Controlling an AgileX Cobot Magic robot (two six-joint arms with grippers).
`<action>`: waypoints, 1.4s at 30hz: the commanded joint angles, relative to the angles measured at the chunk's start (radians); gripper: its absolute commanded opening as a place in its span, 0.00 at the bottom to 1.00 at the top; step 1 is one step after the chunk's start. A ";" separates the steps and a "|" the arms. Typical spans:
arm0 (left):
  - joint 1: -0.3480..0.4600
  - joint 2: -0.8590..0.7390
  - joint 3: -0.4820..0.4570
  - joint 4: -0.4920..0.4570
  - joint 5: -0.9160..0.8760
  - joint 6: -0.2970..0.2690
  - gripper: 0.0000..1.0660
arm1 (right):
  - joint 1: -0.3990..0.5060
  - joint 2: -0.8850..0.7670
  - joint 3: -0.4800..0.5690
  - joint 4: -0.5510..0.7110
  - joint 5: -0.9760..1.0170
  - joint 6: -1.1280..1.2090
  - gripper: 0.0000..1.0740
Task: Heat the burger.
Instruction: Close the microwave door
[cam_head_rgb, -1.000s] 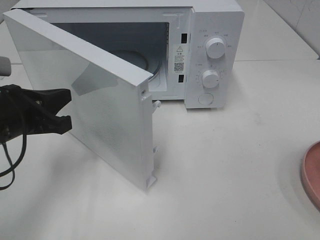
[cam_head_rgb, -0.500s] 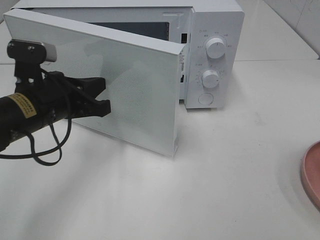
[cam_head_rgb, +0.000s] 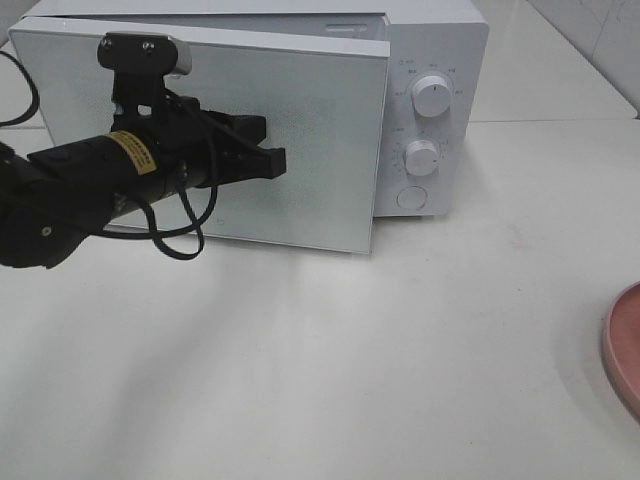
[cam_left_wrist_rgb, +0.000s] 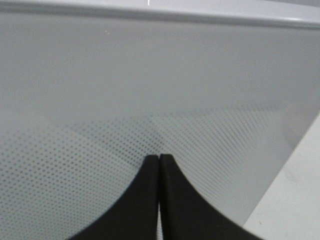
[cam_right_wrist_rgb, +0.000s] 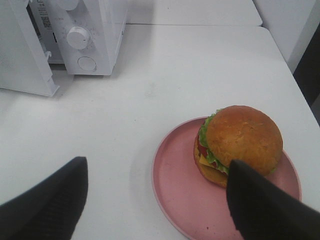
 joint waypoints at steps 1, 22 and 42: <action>-0.006 0.034 -0.080 -0.015 0.026 0.000 0.00 | -0.008 -0.027 0.003 0.004 -0.008 -0.014 0.71; 0.003 0.170 -0.373 -0.097 0.180 0.095 0.00 | -0.008 -0.027 0.003 0.008 -0.008 -0.014 0.71; -0.053 0.036 -0.368 -0.105 0.604 0.098 0.00 | -0.008 -0.027 0.003 0.008 -0.008 -0.014 0.71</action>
